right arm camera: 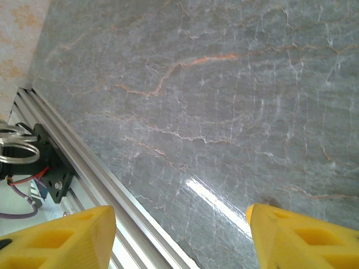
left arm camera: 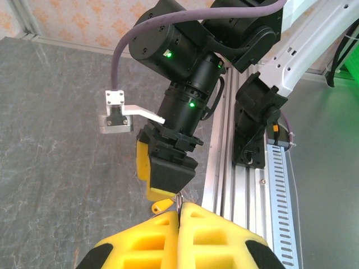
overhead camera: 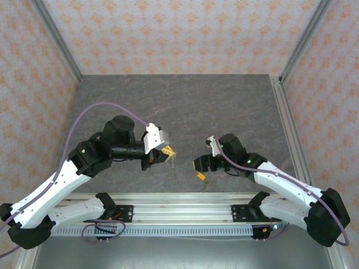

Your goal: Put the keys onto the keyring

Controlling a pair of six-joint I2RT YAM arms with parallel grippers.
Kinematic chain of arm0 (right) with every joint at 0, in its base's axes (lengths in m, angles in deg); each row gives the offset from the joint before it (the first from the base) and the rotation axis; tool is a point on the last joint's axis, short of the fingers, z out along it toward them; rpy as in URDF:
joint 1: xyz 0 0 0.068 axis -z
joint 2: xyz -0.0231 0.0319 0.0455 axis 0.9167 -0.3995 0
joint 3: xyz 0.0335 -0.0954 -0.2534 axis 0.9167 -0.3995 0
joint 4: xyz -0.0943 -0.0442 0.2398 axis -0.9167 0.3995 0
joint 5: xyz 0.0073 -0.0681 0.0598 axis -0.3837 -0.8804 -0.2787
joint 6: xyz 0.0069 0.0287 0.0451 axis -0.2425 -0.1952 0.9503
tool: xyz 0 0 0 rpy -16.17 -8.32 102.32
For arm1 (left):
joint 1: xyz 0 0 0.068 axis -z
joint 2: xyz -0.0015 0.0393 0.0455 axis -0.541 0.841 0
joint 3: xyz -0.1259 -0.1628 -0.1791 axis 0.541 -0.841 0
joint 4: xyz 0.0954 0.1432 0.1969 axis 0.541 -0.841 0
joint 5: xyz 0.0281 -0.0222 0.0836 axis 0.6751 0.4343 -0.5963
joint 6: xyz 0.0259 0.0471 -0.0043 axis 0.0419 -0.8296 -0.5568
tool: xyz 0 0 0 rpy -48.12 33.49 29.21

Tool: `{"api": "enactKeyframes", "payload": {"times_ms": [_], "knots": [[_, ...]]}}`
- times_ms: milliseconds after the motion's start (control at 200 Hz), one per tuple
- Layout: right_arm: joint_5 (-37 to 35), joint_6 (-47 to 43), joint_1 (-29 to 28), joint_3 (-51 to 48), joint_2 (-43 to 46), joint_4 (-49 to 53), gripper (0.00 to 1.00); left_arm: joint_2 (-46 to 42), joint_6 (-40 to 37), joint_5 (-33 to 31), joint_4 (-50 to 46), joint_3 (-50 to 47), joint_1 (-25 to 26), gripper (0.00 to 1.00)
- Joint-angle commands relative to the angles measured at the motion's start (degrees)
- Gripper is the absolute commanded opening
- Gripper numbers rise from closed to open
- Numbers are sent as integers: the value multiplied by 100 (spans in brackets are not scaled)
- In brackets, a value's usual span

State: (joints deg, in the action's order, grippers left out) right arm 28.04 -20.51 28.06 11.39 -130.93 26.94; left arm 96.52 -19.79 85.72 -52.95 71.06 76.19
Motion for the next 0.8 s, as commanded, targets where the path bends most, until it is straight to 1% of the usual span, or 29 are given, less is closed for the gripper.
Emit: {"api": "enactKeyframes", "payload": {"times_ms": [0, 65, 320, 410, 535, 636, 796], "knots": [[-195, -121, 51, -19, -54, 447, 64, 58, -30, -50, -36, -59, 58, 0], [-365, -131, 51, -15, -157, 616, 62, 70, 3, -9, -36, -59, 59, 0], [-583, 191, 51, -128, -742, 548, 55, 33, 129, 70, 74, -137, 57, 0], [-637, 408, 51, -239, -699, 578, 54, 67, 124, 88, 77, -146, 59, 0], [-696, 780, 42, -531, -366, 665, 53, 104, 127, 87, 72, -153, 59, 0], [-748, 883, 42, -702, -177, 639, 52, 133, 128, 97, 97, -164, 42, 0], [-680, 814, 41, -706, -528, 444, 48, 148, 138, 106, 88, -155, 41, 0]]}}
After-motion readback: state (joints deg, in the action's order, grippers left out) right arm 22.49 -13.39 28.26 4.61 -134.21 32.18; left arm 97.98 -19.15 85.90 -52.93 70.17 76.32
